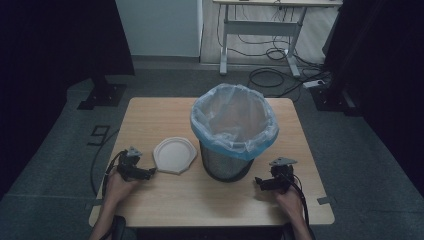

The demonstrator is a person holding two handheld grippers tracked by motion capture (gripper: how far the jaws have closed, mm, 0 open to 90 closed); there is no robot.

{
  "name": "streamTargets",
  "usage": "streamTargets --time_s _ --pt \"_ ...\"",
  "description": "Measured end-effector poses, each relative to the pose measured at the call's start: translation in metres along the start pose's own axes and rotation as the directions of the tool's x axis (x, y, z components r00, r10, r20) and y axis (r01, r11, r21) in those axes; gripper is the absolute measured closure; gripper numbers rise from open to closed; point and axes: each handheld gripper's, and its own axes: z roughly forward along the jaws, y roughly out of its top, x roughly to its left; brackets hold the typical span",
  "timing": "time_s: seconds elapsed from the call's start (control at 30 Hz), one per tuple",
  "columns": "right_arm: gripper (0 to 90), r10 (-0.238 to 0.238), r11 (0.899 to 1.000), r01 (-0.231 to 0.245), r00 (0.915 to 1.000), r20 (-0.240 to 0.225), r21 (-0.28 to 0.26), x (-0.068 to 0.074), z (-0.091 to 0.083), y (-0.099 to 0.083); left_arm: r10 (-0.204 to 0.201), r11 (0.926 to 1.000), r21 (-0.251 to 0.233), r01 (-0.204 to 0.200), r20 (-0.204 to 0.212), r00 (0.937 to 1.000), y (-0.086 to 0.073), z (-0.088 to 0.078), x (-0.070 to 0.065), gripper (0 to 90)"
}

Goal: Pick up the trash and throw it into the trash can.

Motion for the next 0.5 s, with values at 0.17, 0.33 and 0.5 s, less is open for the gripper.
streamTargets --time_s 0.17,0.33,0.5 --pt "0.0 -0.002 1.0 0.002 1.0 -0.001 0.0 0.0002 -0.0001 -0.0001 0.014 0.9999 0.002 -0.014 0.011 0.9998 -0.0002 -0.0002 0.0013 0.0" --pt "0.0 -0.002 1.0 0.002 1.0 -0.001 0.001 0.0002 0.0 -0.0001 0.015 0.9999 -0.001 -0.015 0.014 0.9998 -0.0002 0.0 0.002 0.0" --pt "0.0 0.002 1.0 -0.002 1.0 0.004 0.001 0.0008 -0.0001 -0.0001 0.019 0.9998 0.007 -0.019 0.019 0.9996 0.001 -0.0003 0.0029 0.1"
